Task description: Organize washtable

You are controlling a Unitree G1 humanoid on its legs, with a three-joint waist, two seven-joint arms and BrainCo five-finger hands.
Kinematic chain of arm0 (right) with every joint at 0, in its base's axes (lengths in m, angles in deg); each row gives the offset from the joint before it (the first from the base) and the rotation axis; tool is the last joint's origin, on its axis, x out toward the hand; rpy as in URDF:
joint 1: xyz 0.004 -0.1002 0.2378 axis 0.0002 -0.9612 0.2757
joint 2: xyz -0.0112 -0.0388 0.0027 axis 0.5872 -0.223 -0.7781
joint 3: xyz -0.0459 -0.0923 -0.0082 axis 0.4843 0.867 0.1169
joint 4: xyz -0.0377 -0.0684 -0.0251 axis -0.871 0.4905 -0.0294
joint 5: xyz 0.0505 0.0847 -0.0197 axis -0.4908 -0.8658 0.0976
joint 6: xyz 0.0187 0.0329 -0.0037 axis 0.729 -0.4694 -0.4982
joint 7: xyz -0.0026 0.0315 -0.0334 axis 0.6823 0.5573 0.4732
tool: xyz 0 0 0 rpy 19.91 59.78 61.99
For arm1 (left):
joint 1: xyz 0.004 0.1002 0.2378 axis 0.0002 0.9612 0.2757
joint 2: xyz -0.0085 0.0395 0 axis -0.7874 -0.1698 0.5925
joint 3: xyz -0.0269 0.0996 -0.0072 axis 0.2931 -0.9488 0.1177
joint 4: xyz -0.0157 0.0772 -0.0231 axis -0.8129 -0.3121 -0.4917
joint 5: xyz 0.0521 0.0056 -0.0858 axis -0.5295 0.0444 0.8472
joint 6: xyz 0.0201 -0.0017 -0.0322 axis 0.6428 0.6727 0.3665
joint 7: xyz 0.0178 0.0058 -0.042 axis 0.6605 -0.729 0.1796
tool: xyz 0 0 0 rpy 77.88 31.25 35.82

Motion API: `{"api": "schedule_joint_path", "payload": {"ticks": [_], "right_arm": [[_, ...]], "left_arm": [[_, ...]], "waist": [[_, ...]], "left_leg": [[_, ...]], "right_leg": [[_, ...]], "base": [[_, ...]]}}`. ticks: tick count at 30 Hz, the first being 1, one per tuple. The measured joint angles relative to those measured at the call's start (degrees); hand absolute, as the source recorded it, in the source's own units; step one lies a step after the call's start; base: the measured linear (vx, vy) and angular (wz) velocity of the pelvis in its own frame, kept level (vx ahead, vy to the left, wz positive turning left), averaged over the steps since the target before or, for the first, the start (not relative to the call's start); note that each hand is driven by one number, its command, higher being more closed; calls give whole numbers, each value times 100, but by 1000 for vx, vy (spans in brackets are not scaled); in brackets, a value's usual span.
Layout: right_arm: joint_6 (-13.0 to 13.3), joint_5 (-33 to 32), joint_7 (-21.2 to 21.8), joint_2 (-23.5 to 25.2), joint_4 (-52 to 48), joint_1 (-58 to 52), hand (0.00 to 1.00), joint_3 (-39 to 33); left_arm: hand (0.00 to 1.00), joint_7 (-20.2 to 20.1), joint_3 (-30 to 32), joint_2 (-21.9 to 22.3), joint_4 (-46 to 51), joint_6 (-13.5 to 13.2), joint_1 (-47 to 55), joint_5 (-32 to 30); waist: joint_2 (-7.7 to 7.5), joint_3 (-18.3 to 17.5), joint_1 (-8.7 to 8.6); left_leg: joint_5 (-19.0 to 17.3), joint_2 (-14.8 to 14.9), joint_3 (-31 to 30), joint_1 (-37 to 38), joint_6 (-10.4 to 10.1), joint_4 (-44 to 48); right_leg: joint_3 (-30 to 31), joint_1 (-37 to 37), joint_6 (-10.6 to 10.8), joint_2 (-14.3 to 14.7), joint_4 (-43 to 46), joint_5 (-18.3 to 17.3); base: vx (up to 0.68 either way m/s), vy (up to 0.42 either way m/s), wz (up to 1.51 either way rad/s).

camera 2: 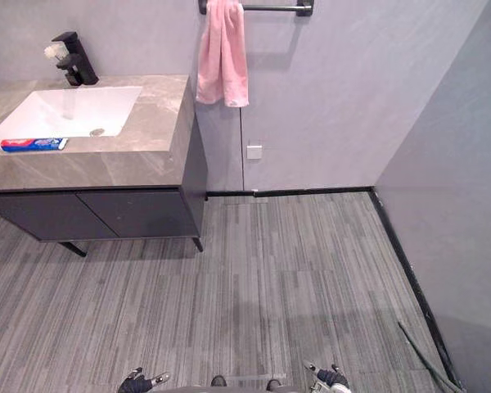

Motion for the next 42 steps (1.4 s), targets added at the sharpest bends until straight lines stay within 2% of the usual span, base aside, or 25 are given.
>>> {"api": "schedule_joint_path", "payload": {"ticks": [11,15,17,20,21,22,24,26,28,30,31,32,33,35,36,37,39,42], "right_arm": [[-8,121,3,-24,11,25,0,59],[-11,92,1,-41,6,119,0,28],[-8,14,3,-31,-2,150,0,-4],[5,-185,5,-27,-150,154,0,-63],[8,-217,4,-20,-196,154,0,-66],[35,-247,5,-6,-236,149,0,-75],[50,-289,9,-10,-266,118,0,-97],[66,-291,18,-18,-278,120,0,-128],[74,-291,59,-22,-314,139,0,-132],[70,-289,68,-26,-328,102,0,-144],[66,-291,69,-33,-319,17,0,-205],[39,-285,71,-58,-335,-39,0,-256],[40,-282,71,-51,-339,-39,0,-254],[45,-290,70,-55,-425,-73,0,-251],[33,-296,57,-97,-459,-77,0,-218],[35,-323,35,-96,-476,-104,0,-145],[39,-363,-18,-83,-603,-173,0,159],[38,-449,-16,32,-694,-73,0,267]], "left_arm": [[0,-6,-266,-118,-7,1,-30,-7],[0,-4,-318,-103,-13,6,-64,-7],[0,-5,-349,-102,-13,5,-91,-6],[0,-1,-371,-109,-18,6,-175,0],[0,1,-372,-112,-17,6,-188,0],[0,5,-370,-121,-11,7,-199,0],[0,8,-351,-128,-3,10,-239,1],[0,10,-341,-126,-5,10,-241,3],[0,9,-336,-123,-7,9,-247,4],[0,6,-272,-153,-18,10,-238,1],[0,8,-139,-144,-22,10,-235,3],[0,7,71,13,7,6,-170,-1],[0,4,231,49,34,0,-176,6],[0,5,479,148,155,13,-224,30],[0,6,687,243,333,6,-226,93],[0,6,757,272,403,5,-242,136],[0,7,759,388,589,-6,-317,252],[0,4,691,566,734,-23,-488,261]], "waist": [[-53,19,1],[13,67,7],[40,124,-1],[53,314,-14],[54,345,-13],[34,357,-39],[53,392,-43],[54,396,-38],[83,405,-86],[29,404,-194],[-23,399,-255],[68,311,-240],[76,297,-178],[132,339,-166],[195,415,-136],[193,427,-142],[129,452,-118],[123,446,26]], "left_leg": [[-24,0,87,-49,26,25],[-154,56,420,-54,45,31],[-202,69,561,-56,41,36],[-313,32,773,67,107,38],[-327,23,787,117,113,38],[-388,-13,775,192,154,39],[-493,-67,756,273,184,67],[-736,1,717,326,124,287],[-847,128,690,320,6,404],[-996,205,561,346,-187,493],[-1158,235,441,433,-309,609],[-1252,456,450,456,-432,881],[-1257,566,477,250,-436,1405],[-1238,900,444,-458,-414,3038],[-1235,1349,452,-1054,-412,4685],[-1243,1503,468,-1219,-421,5288],[-1251,1611,493,-1537,-407,5834],[-1260,1576,571,-2133,-392,5555]], "right_leg": [[44,-13,-29,15,-91,20],[321,-226,25,67,133,-21],[418,-468,95,73,502,-134],[365,-1117,278,-3,1957,-526],[285,-1240,280,-32,2282,-555],[43,-1546,276,-159,2999,-606],[-281,-1812,201,-387,3482,-846],[-544,-1999,197,-556,3247,-924],[-558,-2204,179,-500,2751,-849],[-433,-2225,67,-434,2310,-589],[-468,-2176,-21,-475,2295,-296],[-550,-2079,-131,-364,2351,-434],[-555,-1994,-207,-326,2343,-502],[-631,-1727,-285,-253,2105,-557],[-685,-1292,-388,-131,1892,-608],[-733,-1009,-445,-120,1804,-644],[-765,-370,-508,-178,1550,-690],[-746,-40,-444,-235,1262,-805]], "base": [[19,-34,-3],[27,-23,-41],[33,4,-49],[15,29,-31],[24,47,-12],[73,35,-1],[114,36,3],[157,29,-1],[212,-28,10],[276,-116,44],[378,-218,49],[543,-279,29],[576,-337,4],[468,-299,4],[435,-211,8],[427,-182,7],[371,-125,11],[263,-33,-10]]}}
